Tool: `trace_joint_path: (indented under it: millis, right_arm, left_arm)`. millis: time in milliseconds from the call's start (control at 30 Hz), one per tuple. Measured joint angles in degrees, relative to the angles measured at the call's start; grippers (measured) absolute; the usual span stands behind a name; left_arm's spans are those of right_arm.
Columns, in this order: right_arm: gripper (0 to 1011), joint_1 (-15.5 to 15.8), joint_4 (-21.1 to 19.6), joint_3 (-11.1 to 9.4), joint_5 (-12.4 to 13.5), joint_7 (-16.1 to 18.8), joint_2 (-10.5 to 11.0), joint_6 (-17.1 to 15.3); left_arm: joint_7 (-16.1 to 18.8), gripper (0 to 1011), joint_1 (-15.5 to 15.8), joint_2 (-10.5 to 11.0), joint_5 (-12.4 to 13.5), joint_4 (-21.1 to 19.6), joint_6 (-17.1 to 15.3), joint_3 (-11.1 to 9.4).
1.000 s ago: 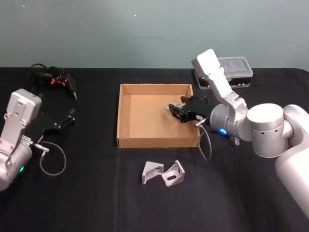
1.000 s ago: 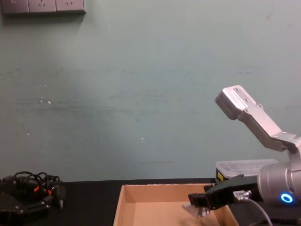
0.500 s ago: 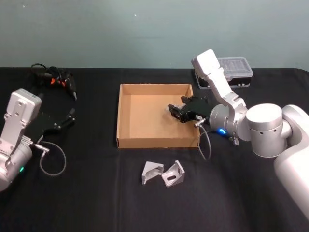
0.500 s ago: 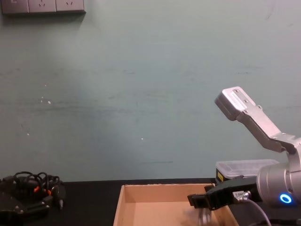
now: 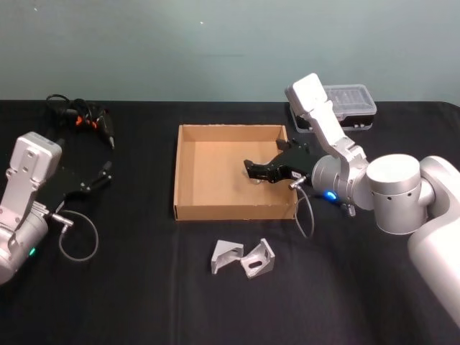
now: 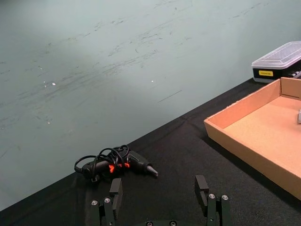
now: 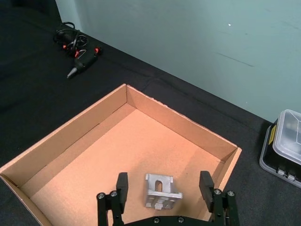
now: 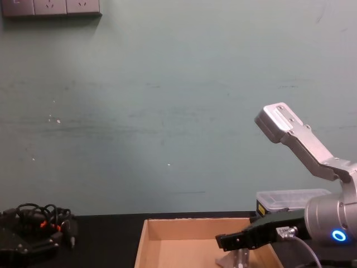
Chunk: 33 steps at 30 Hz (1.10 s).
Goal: Use one hand to pick up the angle iron from the table and place it into the box.
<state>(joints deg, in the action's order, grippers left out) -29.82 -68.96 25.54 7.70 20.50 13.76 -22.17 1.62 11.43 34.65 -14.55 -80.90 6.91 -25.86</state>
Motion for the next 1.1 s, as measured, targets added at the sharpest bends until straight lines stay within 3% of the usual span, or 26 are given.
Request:
trace_joint_path:
  millis: [67, 500, 633, 833, 1067, 1100]
  right_arm:
    - [996, 0.01, -0.01, 0.0, 0.01, -0.01, 0.01, -0.01]
    - [1000, 0.0, -0.08, 0.0, 0.06, -0.01, 0.04, -0.02]
    - [1000, 1.18, -2.32, -0.8, 0.33, 0.55, 0.85, -0.07]
    - [1000, 3.85, -8.81, -1.31, 0.45, 1.57, 3.12, -2.33]
    - [1000, 9.8, -21.56, -2.69, 1.62, 2.09, 7.02, -8.04]
    - [1000, 11.46, -24.79, -3.11, 1.91, 2.11, 8.04, -9.32]
  left_arm:
    - [0.0, 1011, 0.0, 0.0, 0.0, 0.0, 0.0, 0.0]
    - [0.0, 1012, 0.0, 0.0, 0.0, 0.0, 0.0, 0.0]
    - [0.0, 1011, 0.0, 0.0, 0.0, 0.0, 0.0, 0.0]
    - [0.0, 1012, 0.0, 0.0, 0.0, 0.0, 0.0, 0.0]
    - [0.0, 1011, 0.0, 0.0, 0.0, 0.0, 0.0, 0.0]
    - [0.0, 1011, 0.0, 0.0, 0.0, 0.0, 0.0, 0.0]
